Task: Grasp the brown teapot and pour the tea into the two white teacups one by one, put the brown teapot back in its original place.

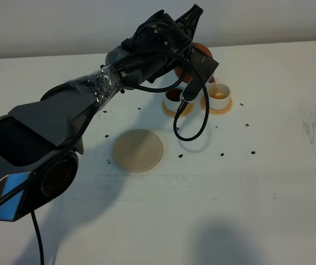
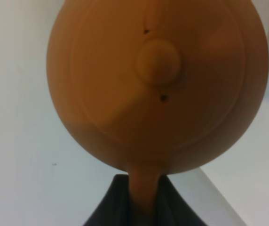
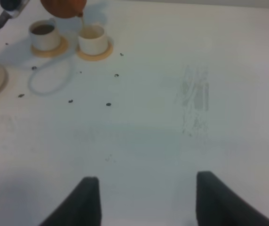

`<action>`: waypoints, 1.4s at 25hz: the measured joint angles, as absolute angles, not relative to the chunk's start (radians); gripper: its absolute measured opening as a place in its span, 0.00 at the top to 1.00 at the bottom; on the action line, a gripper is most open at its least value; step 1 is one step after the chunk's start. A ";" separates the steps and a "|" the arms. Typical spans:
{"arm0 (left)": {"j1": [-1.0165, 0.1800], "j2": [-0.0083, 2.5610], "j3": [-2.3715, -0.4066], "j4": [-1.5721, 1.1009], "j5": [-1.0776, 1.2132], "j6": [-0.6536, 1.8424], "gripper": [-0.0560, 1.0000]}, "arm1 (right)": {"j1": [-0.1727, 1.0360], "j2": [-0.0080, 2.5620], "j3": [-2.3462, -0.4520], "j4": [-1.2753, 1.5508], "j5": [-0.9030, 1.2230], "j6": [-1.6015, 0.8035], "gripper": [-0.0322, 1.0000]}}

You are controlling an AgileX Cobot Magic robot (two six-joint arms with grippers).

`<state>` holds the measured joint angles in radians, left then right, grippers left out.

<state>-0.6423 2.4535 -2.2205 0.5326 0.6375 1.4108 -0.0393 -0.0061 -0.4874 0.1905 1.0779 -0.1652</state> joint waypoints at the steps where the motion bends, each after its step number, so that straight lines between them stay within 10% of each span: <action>1: -0.642 2.454 -2.220 0.533 0.636 1.416 0.85 | -0.039 -0.006 -0.487 0.191 1.078 -0.165 0.52; 35: -0.653 2.454 -2.220 0.604 0.585 1.426 0.85 | -0.039 -0.006 -0.487 0.191 1.078 -0.165 0.52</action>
